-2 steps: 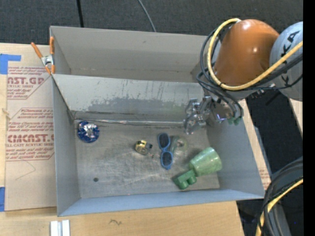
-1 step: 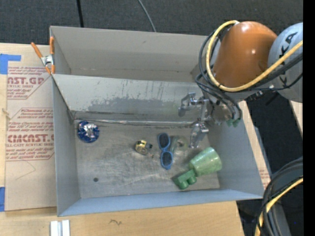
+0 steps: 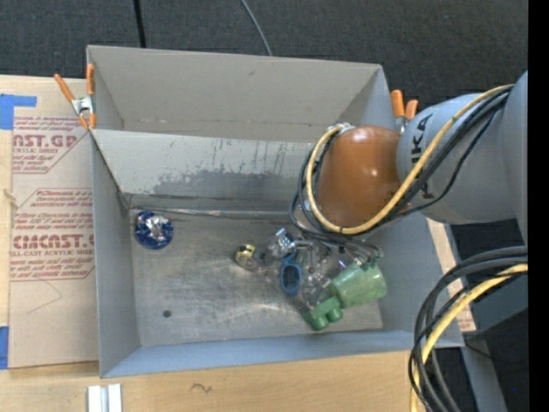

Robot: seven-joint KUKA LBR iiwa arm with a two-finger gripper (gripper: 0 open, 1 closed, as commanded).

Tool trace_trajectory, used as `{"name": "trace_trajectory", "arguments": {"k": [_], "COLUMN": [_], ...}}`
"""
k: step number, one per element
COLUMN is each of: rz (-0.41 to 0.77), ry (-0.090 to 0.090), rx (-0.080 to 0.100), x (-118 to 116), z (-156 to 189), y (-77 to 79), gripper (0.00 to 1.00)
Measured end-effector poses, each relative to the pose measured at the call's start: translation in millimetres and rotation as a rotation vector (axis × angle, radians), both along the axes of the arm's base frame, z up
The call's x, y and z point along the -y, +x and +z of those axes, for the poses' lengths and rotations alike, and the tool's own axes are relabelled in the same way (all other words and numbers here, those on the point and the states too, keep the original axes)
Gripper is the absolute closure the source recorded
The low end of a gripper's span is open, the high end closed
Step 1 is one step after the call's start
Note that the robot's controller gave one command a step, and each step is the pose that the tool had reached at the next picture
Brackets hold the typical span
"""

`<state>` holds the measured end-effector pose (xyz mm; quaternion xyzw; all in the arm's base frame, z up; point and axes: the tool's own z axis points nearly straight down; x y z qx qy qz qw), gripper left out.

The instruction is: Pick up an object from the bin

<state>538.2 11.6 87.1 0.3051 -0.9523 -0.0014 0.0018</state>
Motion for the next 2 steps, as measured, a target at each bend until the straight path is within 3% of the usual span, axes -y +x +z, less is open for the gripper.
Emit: {"name": "trace_trajectory", "arguments": {"k": [1, 2], "rz": [-0.001, 0.183], "ry": [0.002, 0.0], "rx": [0.006, 0.012], "x": [-0.8, -21.6], "z": [3.6, 118.4], "y": [2.2, -19.8], "gripper": [1.0, 1.0]}}
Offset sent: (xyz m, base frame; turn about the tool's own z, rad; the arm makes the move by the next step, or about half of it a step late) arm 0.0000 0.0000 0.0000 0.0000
